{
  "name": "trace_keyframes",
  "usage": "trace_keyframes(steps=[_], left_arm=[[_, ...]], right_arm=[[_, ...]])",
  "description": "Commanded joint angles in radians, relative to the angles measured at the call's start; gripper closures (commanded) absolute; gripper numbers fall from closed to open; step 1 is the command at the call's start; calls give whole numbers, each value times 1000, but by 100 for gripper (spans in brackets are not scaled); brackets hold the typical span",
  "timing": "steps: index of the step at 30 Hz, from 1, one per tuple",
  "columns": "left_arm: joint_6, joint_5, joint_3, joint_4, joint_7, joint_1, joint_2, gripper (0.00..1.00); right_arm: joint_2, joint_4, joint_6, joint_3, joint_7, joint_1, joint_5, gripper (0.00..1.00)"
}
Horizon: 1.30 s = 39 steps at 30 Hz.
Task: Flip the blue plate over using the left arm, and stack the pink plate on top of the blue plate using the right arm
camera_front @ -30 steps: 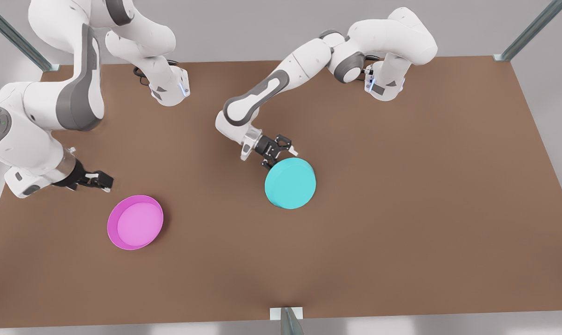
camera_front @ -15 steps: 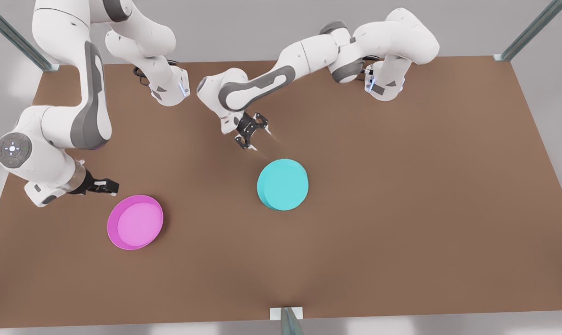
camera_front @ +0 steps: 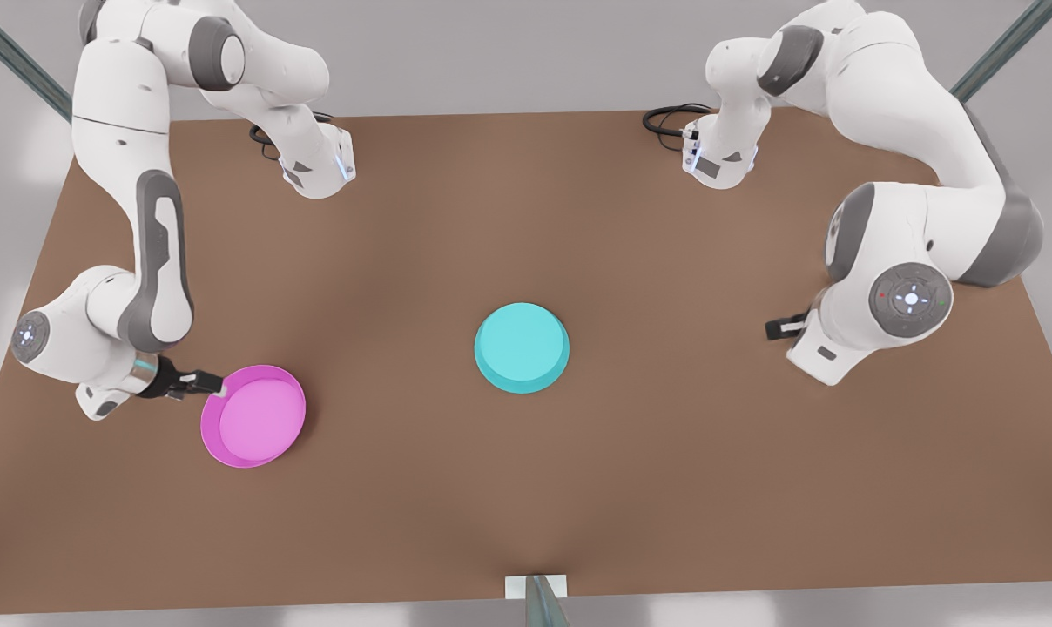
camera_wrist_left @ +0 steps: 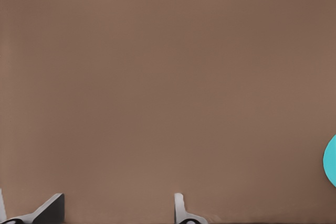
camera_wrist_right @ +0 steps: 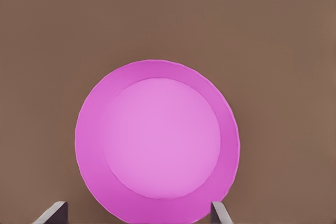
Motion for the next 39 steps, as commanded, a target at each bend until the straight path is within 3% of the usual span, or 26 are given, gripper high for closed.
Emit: trace_keyframes(steps=[1,2,3,7,18,21,23,25,30,33,39], left_arm=[[66,-132,66,-116,49,-1,-85,0],[139,-152,122,-244,150,0,-186,0],[148,-149,126,-252,160,-3,-194,0],[130,-143,126,-243,148,-3,-182,0],[133,-133,128,-247,146,-3,-173,0],[130,-133,126,-247,146,-4,-173,0],[128,-133,128,-247,146,-4,-173,0],[128,-133,128,-247,146,-4,-173,0],[126,-133,126,-247,146,-4,-174,0],[128,-133,126,-247,146,-4,-173,0],[128,-133,126,-247,146,-6,-173,0]], right_arm=[[4,-3,1,-5,-4,0,0,0],[10,-8,2,-11,-20,-9,6,0],[54,2,2,-33,-112,-13,78,0],[206,92,1,-24,-320,-105,193,0],[326,143,2,-5,-386,-115,256,0],[326,138,2,-7,-425,-112,267,10],[326,137,1,-7,-428,-110,267,26],[326,133,1,-7,-432,-112,268,30],[326,132,4,-8,-460,-109,265,54],[333,132,4,-8,-463,-109,265,51],[333,124,4,-8,-468,-107,268,54]])
